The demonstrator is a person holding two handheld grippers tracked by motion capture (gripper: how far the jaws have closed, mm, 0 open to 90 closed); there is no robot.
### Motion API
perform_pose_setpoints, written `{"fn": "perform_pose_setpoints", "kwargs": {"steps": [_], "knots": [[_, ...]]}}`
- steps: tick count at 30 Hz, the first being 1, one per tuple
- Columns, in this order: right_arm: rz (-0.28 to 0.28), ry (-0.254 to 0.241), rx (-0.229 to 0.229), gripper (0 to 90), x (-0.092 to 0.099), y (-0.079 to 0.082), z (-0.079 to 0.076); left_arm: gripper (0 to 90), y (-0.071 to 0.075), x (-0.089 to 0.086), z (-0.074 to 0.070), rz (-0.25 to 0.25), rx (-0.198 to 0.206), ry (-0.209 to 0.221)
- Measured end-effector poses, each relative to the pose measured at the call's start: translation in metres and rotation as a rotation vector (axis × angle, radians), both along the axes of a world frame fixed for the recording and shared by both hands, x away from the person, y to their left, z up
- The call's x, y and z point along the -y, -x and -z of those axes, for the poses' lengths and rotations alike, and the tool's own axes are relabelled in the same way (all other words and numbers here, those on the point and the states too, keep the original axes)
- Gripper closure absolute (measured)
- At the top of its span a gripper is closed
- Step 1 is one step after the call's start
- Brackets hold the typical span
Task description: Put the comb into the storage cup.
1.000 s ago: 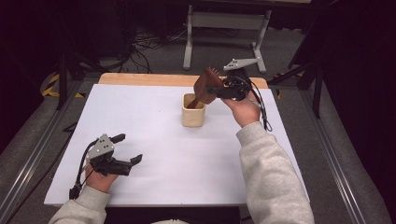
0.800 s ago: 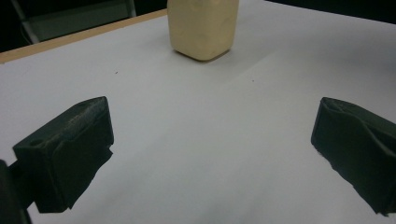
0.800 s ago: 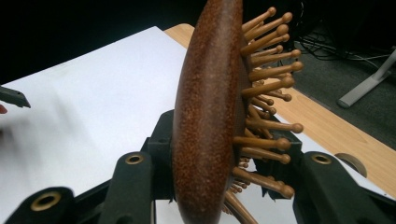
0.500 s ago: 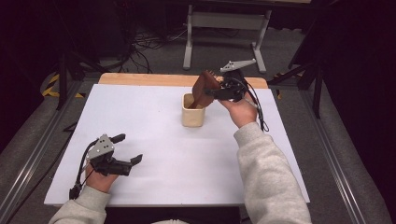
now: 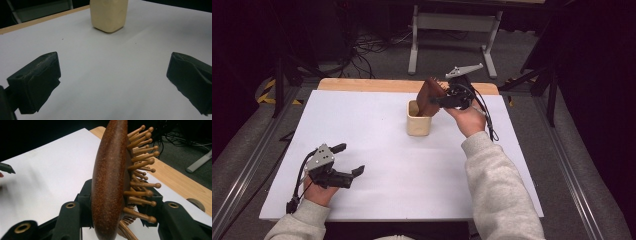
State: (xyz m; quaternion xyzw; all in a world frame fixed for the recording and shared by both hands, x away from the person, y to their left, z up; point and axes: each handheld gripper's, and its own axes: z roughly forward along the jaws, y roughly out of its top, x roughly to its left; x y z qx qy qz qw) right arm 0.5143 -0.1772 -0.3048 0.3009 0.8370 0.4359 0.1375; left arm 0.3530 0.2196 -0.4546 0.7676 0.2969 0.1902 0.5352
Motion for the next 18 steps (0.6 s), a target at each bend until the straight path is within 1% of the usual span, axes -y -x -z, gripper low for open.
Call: {"fn": "perform_pose_setpoints", "kwargs": {"steps": [1,6,8,10,11,12,13,14,15,16,17,18], "knots": [[0.001,-0.008,-0.004,54.2,0.0002,-0.0006,0.0007,0.3,-0.0001,-0.0003,-0.0001,0.001,0.003,-0.002],[0.0,-0.014,-0.007,51.9,0.0005,-0.0019,0.0017,0.3,0.0,-0.0002,-0.0001,0.0,0.003,-0.003],[0.0,-0.019,-0.009,49.1,0.0005,-0.0023,0.0023,0.3,0.0,-0.0002,-0.0001,0.0,0.003,-0.003],[0.007,-0.012,-0.003,46.3,-0.0001,-0.0022,0.0025,0.3,0.0,-0.0002,-0.0001,0.0,0.003,-0.004],[0.007,-0.012,-0.003,46.3,-0.0001,-0.0022,0.0025,0.3,-0.0001,-0.0002,-0.0001,0.0,0.003,-0.005],[0.01,0.003,0.021,38.7,-0.0008,-0.0016,0.0024,0.3,0.0,-0.0002,-0.0001,-0.001,0.003,-0.004],[0.01,0.003,0.021,38.7,-0.0008,-0.0016,0.0024,0.3,0.0,-0.0003,-0.0002,-0.001,0.003,-0.004],[0.012,0.0,0.03,34.8,-0.0005,-0.0011,0.0021,0.3,-0.0001,-0.0004,-0.0001,-0.001,0.001,-0.004],[0.021,0.0,0.049,29.3,-0.0001,-0.0003,0.0014,0.3,-0.0002,-0.0004,-0.0002,-0.001,0.001,-0.005],[0.033,0.002,0.078,24.4,0.0013,0.0003,0.0005,0.3,-0.0001,-0.0004,-0.0002,0.0,0.002,-0.005],[0.033,0.002,0.078,24.4,0.0013,0.0003,0.0005,0.3,-0.0001,-0.0004,-0.0002,0.0,0.002,-0.005],[0.042,0.01,0.096,17.9,0.004,0.0006,0.0002,0.3,0.0,-0.0004,-0.0002,0.0,0.002,-0.005]]}}
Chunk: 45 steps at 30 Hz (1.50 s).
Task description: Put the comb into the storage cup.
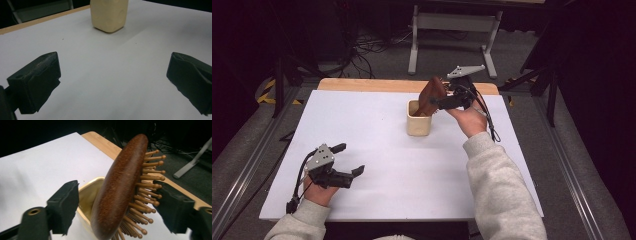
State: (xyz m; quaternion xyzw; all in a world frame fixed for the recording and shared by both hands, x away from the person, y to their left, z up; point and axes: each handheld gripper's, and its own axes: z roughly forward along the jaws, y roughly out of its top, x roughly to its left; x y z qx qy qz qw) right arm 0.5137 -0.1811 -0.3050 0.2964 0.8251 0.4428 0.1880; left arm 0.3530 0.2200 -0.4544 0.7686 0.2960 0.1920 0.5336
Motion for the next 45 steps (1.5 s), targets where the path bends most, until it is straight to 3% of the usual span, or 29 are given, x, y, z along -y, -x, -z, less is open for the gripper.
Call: {"fn": "perform_pose_setpoints", "kwargs": {"steps": [3,9,15,20,27,28,33,45], "knots": [[0.009,0.014,0.006,14.1,0.003,0.0,0.0,0.3,0.0,0.0,0.0,0.0,0.0,0.0],[0.039,0.038,0.066,4.7,0.01,0.005,-0.004,0.3,0.0,0.0,0.0,-0.001,-0.002,0.009],[0.031,0.008,0.134,2.4,0.018,0.018,-0.017,0.3,0.0,-0.001,-0.001,0.001,0.0,0.01],[0.007,-0.003,0.162,1.5,0.026,0.032,-0.026,0.2,0.0,-0.002,-0.001,0.003,0.001,0.011],[-0.025,-0.015,0.183,0.4,0.033,0.051,-0.035,0.3,0.0,-0.004,-0.002,0.006,-0.005,0.029],[-0.042,-0.011,0.194,0.4,0.036,0.061,-0.038,0.3,0.0,-0.005,-0.003,0.007,-0.004,0.033],[-0.066,-0.023,0.21,0.2,0.042,0.077,-0.04,0.2,0.001,-0.009,-0.005,0.0,0.008,0.045],[-0.09,-0.039,0.22,0.2,0.068,0.111,-0.031,0.2,0.002,-0.019,-0.01,-0.008,0.006,0.065]]}}
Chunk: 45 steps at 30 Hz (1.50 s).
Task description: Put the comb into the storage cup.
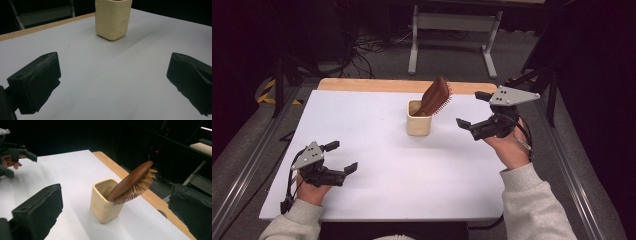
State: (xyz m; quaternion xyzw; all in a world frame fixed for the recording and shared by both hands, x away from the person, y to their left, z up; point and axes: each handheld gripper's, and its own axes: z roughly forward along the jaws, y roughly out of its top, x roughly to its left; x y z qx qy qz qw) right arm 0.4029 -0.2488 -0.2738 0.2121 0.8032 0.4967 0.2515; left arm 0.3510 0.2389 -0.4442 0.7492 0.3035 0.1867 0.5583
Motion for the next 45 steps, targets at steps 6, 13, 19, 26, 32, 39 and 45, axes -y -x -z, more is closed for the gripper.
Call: {"fn": "perform_pose_setpoints", "kwargs": {"steps": [6,13,19,26,32,39,45], "knots": [[-0.002,-0.007,-0.01,0.2,0.013,0.014,0.013,0.3,0.0,-0.004,-0.001,-0.006,0.002,0.009],[-0.002,-0.041,-0.024,0.1,0.028,0.029,0.034,0.4,0.001,-0.006,-0.002,-0.007,0.008,0.001],[0.005,-0.032,-0.031,0.4,0.036,0.041,0.054,0.9,0.001,-0.009,-0.002,-0.003,0.011,0.003],[0.011,-0.02,-0.05,0.6,0.039,0.046,0.078,1.4,0.001,-0.011,-0.002,-0.004,0.014,-0.007],[0.009,-0.04,-0.084,0.6,0.042,0.045,0.103,1.3,0.0,-0.014,-0.001,-0.008,0.012,-0.004],[0.002,-0.069,-0.096,0.2,0.043,0.047,0.126,1.0,-0.002,-0.016,0.002,-0.02,-0.003,-0.012],[0.013,-0.081,-0.115,0.2,0.044,0.047,0.143,1.0,-0.002,-0.015,0.004,-0.038,-0.007,-0.025]]}}
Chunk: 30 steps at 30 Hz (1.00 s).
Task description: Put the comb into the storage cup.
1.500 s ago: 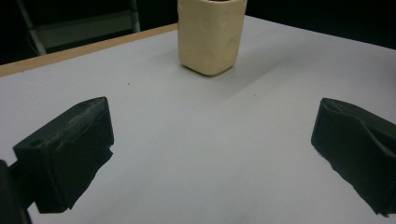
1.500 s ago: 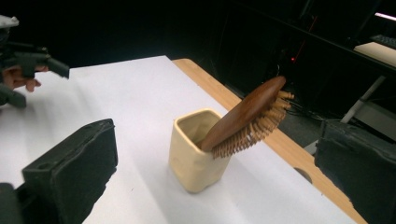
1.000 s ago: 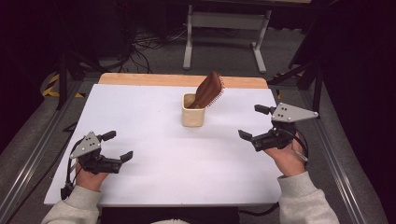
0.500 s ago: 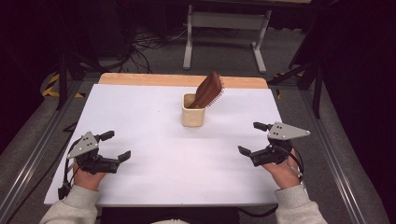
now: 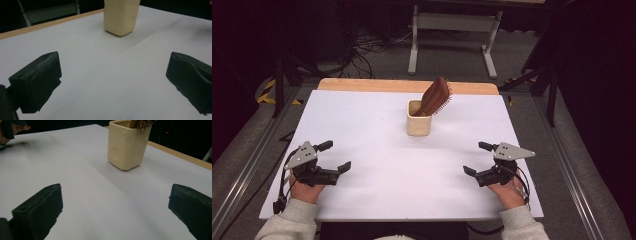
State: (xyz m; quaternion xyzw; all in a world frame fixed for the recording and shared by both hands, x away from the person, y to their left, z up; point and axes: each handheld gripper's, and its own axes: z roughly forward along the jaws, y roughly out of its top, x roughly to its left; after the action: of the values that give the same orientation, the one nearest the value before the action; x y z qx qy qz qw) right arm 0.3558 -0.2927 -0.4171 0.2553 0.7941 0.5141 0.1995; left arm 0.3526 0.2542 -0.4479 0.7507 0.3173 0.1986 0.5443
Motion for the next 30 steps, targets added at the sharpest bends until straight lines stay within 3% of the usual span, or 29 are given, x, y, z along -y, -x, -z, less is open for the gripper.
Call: {"fn": "perform_pose_setpoints", "kwargs": {"steps": [6,17,30], "knots": [[0.008,-0.006,0.013,0.2,0.0,0.004,0.016,1.0,-0.001,-0.002,0.004,-0.011,-0.007,0.024],[0.053,0.024,-0.07,0.2,0.004,0.002,0.039,0.9,0.0,0.001,0.005,-0.006,0.002,0.006],[0.062,0.017,-0.061,0.2,0.005,0.001,0.039,0.5,-0.001,-0.002,0.006,-0.01,-0.014,0.051]]}}
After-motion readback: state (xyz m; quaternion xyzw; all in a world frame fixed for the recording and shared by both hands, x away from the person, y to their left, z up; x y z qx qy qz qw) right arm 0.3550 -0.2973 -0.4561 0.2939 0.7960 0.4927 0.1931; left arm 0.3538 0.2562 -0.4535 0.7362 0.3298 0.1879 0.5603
